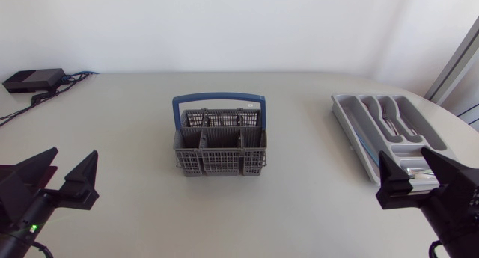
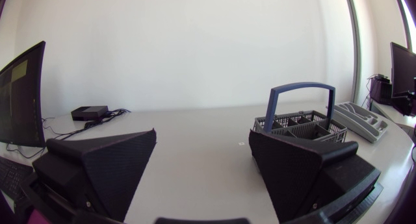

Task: Sort the cutlery from the basket into the organizer compartments.

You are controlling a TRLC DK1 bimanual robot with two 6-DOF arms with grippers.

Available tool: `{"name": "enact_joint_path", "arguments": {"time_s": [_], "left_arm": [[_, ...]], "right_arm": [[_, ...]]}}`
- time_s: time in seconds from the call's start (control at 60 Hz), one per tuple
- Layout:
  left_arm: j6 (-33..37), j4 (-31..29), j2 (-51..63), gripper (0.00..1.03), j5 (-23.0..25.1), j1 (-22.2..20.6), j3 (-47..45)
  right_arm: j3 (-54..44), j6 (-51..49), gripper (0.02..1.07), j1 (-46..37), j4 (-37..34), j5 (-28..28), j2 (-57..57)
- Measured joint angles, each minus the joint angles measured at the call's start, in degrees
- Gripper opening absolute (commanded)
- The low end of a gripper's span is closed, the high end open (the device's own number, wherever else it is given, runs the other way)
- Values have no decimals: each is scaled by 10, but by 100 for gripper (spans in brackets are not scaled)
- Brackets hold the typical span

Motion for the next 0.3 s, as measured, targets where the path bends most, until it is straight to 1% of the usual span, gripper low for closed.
{"name": "enact_joint_path", "arguments": {"time_s": [0.083,0.3], "left_arm": [[-12,6,-24,99,-16,-6,-24],[-17,8,-33,99,-20,-9,-30]], "right_arm": [[-21,19,103,-2,3,0,-21],[-24,30,103,-4,3,0,-26]]}}
